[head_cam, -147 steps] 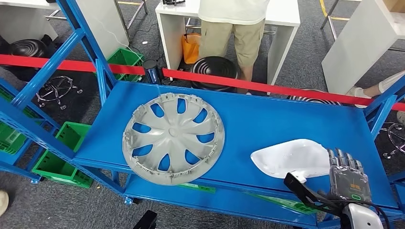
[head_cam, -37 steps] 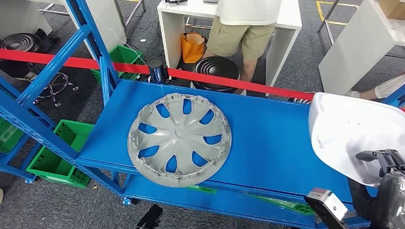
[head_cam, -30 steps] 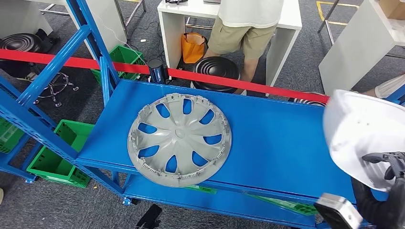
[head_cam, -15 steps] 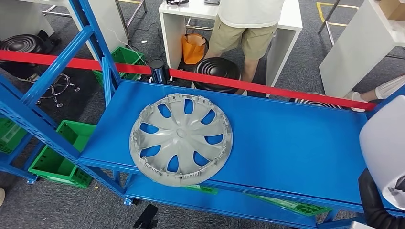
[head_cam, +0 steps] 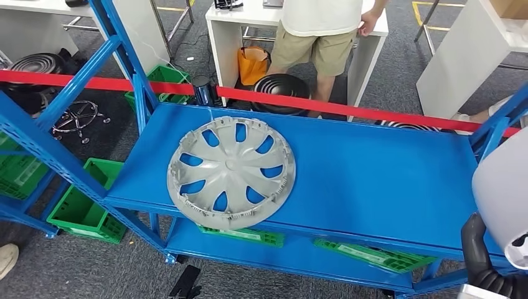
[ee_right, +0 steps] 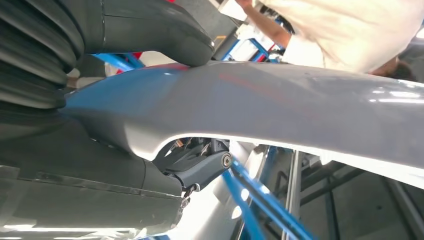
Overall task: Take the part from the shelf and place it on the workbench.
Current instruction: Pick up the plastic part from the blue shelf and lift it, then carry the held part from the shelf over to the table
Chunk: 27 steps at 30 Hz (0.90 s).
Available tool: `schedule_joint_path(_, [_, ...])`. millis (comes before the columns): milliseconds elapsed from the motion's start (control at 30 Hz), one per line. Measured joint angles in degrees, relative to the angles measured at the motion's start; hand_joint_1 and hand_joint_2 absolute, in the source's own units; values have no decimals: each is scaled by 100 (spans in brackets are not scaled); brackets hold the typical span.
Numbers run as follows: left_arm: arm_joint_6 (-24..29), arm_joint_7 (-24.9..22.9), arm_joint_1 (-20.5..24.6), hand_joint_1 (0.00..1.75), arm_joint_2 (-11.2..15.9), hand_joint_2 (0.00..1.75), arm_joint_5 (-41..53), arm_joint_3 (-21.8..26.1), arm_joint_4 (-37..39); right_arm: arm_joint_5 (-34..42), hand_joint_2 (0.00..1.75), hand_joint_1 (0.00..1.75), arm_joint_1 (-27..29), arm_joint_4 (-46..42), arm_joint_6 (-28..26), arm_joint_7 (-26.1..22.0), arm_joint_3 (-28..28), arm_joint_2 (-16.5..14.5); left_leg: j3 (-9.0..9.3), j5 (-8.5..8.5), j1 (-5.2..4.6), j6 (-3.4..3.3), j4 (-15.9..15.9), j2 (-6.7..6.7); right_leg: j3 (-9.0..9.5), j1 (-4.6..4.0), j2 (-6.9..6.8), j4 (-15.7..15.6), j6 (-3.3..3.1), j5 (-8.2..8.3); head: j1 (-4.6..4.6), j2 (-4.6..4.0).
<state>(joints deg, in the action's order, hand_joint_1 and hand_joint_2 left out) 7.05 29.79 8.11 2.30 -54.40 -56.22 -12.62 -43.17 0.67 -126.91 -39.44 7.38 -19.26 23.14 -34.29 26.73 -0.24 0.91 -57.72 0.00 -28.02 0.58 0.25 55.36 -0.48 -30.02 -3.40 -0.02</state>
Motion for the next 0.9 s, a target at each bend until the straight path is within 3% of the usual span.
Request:
schedule_joint_path(67, [4, 17, 15, 0, 22, 175, -20, 37, -1, 1, 175, 175, -82, 85, 1, -22, -7, -50, -179, 432, 23, 55, -458, 7, -102, 11, -26, -17, -74, 97, -20, 0])
schedule_joint_path(133, [26, 26, 18, 0, 40, 175, -21, 51, -1, 22, 175, 175, -95, 166, 1, -32, -14, -102, -402, 909, 35, 96, -1177, 7, -229, 1, -47, -10, -98, 184, -34, 0])
schedule_joint_path(167, [43, 31, 14, 0, 55, 175, -28, 53, 0, 57, 175, 175, -92, 212, 1, -46, -18, -123, -443, 998, 37, 108, -1418, 5, -296, -4, -58, 1, -96, 226, -34, 0])
schedule_joint_path(200, [58, 34, 11, 0, 74, 175, -36, 56, 1, 106, 175, 175, -89, 258, 0, -71, -19, -142, -389, 958, 37, 111, -1473, 4, -364, -7, -67, 19, -89, 262, -35, 0])
schedule_joint_path(233, [69, 37, 10, 0, 96, 175, -43, 58, 1, 162, 175, 175, -85, 302, -1, -112, -19, -158, -224, 818, 37, 108, -1316, 4, -431, -9, -73, 48, -77, 292, -36, 0])
schedule_joint_path(300, [76, 37, 18, 0, 144, 175, -37, 67, 1, 235, 175, 175, -80, 372, -2, -200, -18, -192, 317, 550, 35, 81, -570, 1, -542, -12, -83, 121, -44, 332, -39, 0])
schedule_joint_path(367, [78, 34, 27, 0, 174, 175, -23, 81, -1, 255, 175, 175, -82, 422, -6, -251, -13, -221, 699, 506, 24, 30, 30, -12, -602, -20, -89, 180, 8, 372, -39, 0])
schedule_joint_path(467, [78, 27, 22, 0, 186, 175, -13, 92, -1, 257, 175, 175, -78, 485, -12, -268, -7, -248, 702, 471, 6, -84, 158, -18, -631, -9, -88, 191, 117, 447, -38, 0])
schedule_joint_path(500, [80, 17, 25, 0, 189, 175, -14, 94, -1, 249, 175, 175, -71, 504, -13, -261, -2, -256, 670, 426, 10, -129, 163, -15, -661, -3, -81, 229, 152, 387, -35, 0])
schedule_joint_path(567, [83, -21, 36, 0, 196, 175, -19, 110, -1, 215, 175, 175, -39, 537, -16, -227, 24, -273, 570, 317, 22, -217, 180, -11, -797, 6, -68, 600, 211, -14, -11, 0])
schedule_joint_path(633, [80, -78, 40, 0, 200, 175, -6, 133, -1, 181, 175, 175, 50, 549, -19, -186, 86, -290, 435, 211, 3, -263, 176, -23, -989, 6, -64, 1327, 242, -540, 12, 0])
schedule_joint_path(667, [78, -102, 37, 0, 199, 175, 8, 140, -1, 169, 175, 175, 103, 550, -20, -167, 124, -298, 366, 159, -12, -272, 173, -30, -1038, 2, -63, 1628, 240, -671, 14, 0])
schedule_joint_path(700, [73, -126, 35, 0, 197, 175, 21, 142, -1, 163, 175, 175, 153, 548, -21, -156, 159, -305, 300, 109, -31, -278, 171, -38, -1016, -5, -61, 1777, 223, -679, 14, 0])
schedule_joint_path(733, [70, -140, 34, 0, 193, 175, 30, 143, -1, 160, 175, 175, 193, 544, -21, -147, 189, -311, 241, 63, -53, -281, 169, -46, -897, -18, -58, 1709, 189, -577, 14, 0])
schedule_joint_path(767, [67, -153, 36, 0, 187, 175, 34, 143, -2, 165, 175, 175, 227, 533, -21, -141, 224, -316, 191, 20, -75, -283, 168, -53, -674, -41, -55, 1422, 132, -415, 12, 0])
schedule_joint_path(833, [57, -165, 43, 0, 161, 175, 32, 145, -8, 196, 175, 175, 273, 487, -22, -142, 308, -323, 120, -58, -117, -279, 165, -66, -87, -116, -58, 538, -31, -177, 8, 0])
schedule_joint_path(900, [49, -170, 47, 0, 132, 175, 30, 148, -18, 237, 175, 175, 294, 422, -26, -144, 392, -330, 66, -140, -129, -246, 160, -66, 248, -176, -69, -51, -131, -131, 5, 0])
